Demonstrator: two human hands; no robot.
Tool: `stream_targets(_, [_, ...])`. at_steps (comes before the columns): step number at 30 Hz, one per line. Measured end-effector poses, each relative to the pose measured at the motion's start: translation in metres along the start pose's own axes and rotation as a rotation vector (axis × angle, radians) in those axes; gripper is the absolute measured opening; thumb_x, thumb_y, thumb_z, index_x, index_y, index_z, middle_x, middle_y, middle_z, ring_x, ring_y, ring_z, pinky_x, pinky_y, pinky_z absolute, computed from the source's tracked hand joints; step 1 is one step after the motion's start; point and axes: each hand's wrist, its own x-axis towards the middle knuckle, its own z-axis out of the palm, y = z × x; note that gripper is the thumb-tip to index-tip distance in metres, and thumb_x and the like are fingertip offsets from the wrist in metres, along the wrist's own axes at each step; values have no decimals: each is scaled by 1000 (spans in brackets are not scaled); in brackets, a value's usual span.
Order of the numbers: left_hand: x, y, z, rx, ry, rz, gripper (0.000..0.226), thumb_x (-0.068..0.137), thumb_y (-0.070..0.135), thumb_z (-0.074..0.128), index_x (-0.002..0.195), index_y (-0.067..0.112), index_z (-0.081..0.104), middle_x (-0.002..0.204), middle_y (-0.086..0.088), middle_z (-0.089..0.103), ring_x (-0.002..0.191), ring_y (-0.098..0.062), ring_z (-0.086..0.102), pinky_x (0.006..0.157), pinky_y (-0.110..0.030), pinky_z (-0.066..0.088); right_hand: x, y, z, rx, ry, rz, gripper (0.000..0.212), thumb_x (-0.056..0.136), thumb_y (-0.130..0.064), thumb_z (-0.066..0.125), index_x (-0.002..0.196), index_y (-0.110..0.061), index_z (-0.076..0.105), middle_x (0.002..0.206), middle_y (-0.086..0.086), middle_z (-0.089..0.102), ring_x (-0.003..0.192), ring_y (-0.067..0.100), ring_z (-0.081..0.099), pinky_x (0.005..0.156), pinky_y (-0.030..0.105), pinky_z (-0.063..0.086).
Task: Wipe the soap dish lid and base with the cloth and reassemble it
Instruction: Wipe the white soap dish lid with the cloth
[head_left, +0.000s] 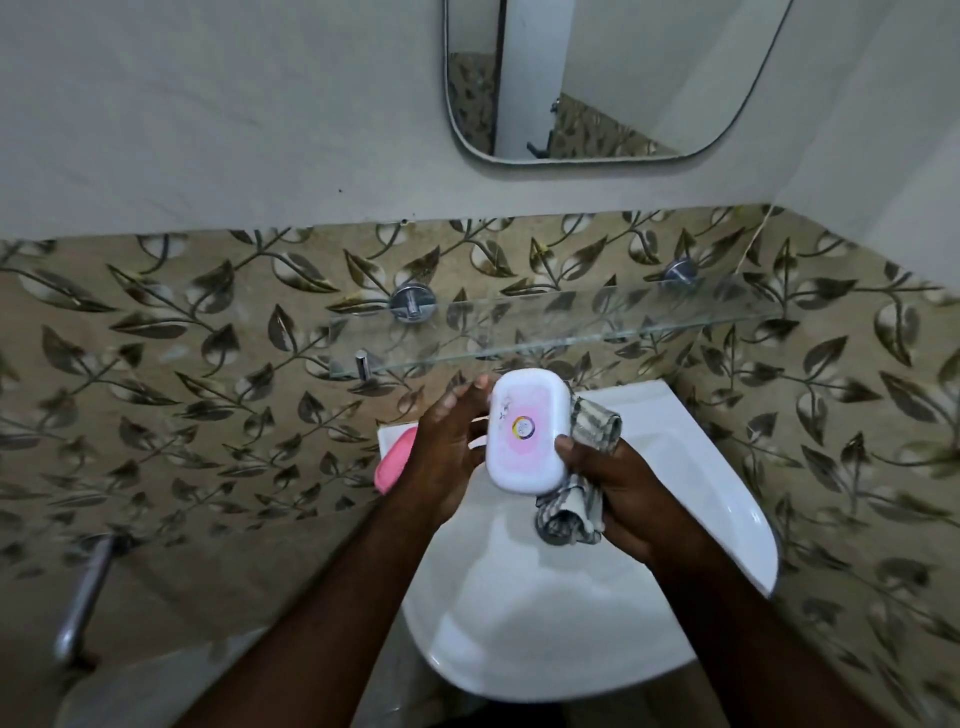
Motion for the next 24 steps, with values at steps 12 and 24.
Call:
stream_targets(12, [7, -29, 6, -450, -30, -298, 67, 88, 59, 48, 108, -3, 65, 103, -21, 71, 97, -33, 66, 93, -46, 49, -3, -1, -23, 233, -82, 135, 85, 64, -15, 87, 138, -1, 47, 138, 24, 54, 122, 37, 57, 91, 46, 53])
stream_targets(24, [6, -43, 45, -494, -306, -309, 79, 59, 42, 88, 123, 4, 63, 115, -16, 68, 102, -29, 66, 93, -41, 53, 4, -14, -53, 39, -98, 159, 78, 72, -26, 85, 137, -1, 49, 137, 25, 53, 112, 35, 61, 91, 48, 52])
